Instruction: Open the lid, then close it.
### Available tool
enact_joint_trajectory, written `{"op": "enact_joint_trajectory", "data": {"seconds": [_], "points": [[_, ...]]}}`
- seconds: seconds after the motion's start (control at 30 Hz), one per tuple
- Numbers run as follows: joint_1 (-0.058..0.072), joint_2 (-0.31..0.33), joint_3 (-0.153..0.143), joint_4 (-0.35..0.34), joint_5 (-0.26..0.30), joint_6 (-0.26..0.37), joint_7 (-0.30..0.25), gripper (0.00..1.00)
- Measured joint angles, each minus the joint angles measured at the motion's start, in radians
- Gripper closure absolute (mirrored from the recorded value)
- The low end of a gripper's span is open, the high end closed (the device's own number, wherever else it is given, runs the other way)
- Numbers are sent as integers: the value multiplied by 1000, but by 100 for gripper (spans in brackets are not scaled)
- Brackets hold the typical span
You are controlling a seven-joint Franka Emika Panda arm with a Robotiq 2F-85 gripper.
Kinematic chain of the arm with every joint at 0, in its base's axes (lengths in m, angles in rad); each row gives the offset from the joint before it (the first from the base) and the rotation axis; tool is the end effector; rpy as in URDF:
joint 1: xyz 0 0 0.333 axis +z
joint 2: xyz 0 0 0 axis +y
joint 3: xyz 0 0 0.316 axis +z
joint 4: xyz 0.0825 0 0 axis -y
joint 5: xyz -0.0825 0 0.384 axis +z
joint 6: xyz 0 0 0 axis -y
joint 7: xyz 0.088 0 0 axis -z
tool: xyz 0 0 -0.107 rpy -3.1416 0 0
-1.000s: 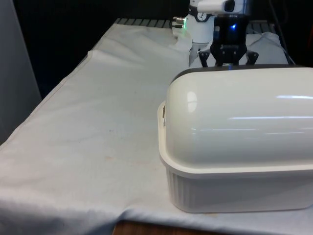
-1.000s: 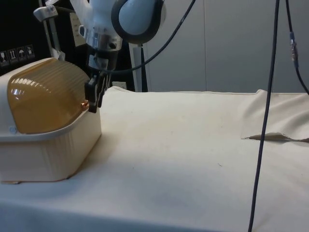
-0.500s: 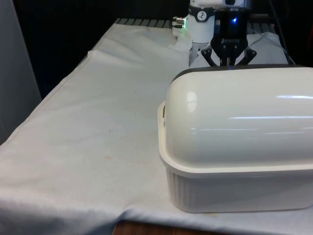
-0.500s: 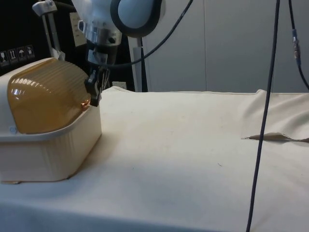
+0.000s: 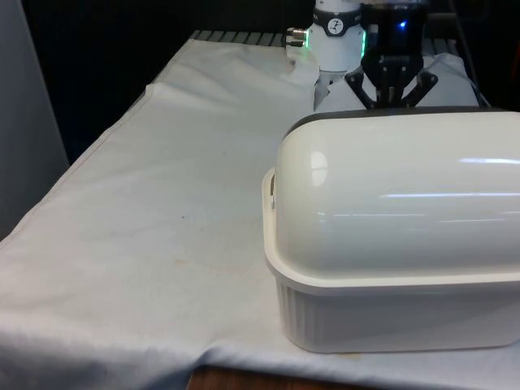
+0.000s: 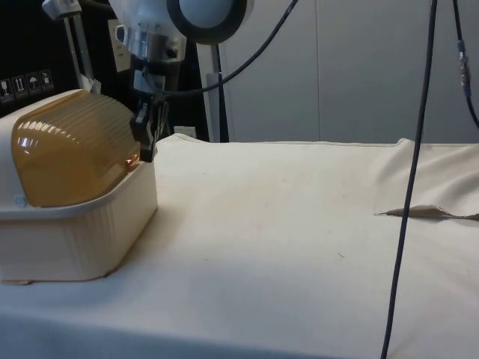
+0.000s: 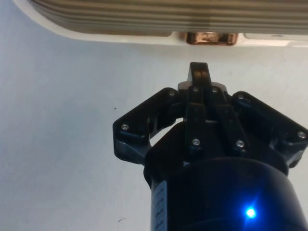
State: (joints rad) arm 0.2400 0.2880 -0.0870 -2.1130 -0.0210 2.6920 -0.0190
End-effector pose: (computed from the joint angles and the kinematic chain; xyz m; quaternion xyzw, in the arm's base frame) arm 0.5965 0.0942 0.3082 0.9844 0.0972 0.1463 0.0081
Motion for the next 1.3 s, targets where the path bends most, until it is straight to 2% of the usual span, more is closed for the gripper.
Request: {"op": "enact_joint_trajectory", "data": {"seconds": [0.53,0.8,1.3], "points": [[0,5,7,7,0,-2,-16,100],[-2,25,4,31,0,-2,-16,100],[-3,29,-1,26,0,-2,-17,100]]}}
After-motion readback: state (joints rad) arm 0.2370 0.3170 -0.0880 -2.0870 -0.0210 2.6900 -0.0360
